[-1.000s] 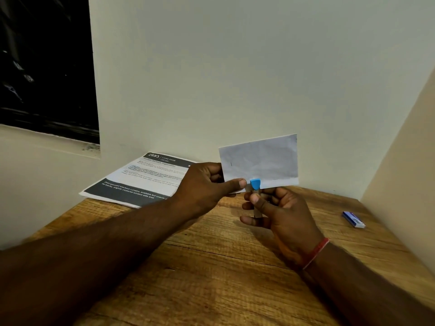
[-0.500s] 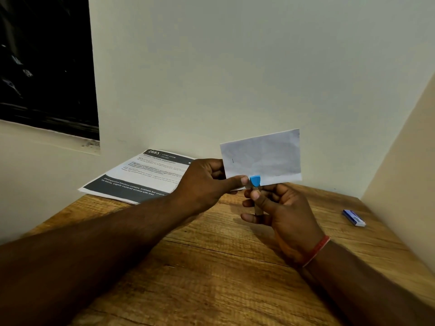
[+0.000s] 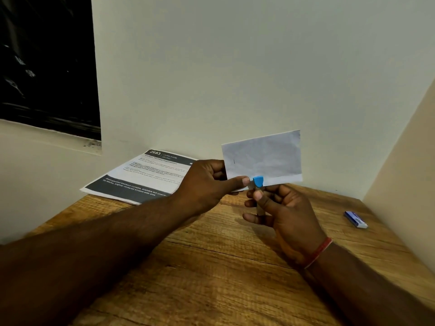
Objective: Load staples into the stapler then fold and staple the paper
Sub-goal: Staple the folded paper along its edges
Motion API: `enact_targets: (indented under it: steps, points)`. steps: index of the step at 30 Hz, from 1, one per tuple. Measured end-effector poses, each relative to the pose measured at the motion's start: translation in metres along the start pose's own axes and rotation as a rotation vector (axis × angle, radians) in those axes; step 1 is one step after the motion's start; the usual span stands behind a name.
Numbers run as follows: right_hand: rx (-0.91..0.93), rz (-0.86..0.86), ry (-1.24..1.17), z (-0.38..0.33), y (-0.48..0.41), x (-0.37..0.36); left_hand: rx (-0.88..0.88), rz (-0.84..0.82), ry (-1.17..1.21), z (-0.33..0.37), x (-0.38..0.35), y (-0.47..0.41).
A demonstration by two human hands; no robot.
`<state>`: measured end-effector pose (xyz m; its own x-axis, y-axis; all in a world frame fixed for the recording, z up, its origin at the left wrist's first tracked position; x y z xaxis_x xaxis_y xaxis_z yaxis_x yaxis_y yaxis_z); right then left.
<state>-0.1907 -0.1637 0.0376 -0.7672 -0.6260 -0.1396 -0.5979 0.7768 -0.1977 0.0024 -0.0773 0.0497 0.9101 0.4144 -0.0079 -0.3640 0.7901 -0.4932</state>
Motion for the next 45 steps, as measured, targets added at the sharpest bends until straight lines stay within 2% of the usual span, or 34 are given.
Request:
enact_targets:
  steps: [26,37,45]
  points:
    - [0.001,0.083,0.138,-0.005,-0.004,0.004,0.009,-0.016,-0.011,0.001,-0.002,0.001]
    - [-0.031,0.059,0.101,-0.004,-0.006,0.014,0.013,0.099,-0.024,0.009,0.010,-0.004]
    - [-0.086,-0.063,0.038,0.007,-0.005,0.007,0.039,0.141,0.005,0.013,0.010,-0.002]
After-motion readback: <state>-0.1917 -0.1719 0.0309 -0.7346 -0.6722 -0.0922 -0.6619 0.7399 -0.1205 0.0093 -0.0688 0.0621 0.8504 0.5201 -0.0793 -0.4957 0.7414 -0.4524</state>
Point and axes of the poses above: each hand's wrist, its own y-axis away from the middle knuckle, its own x-axis out of the back of the hand, z = x × y, the point moved 5 cm from there along -y, towards the middle knuckle, and after that the axes turned 3 degrees about -x, right-handed, at the moved point
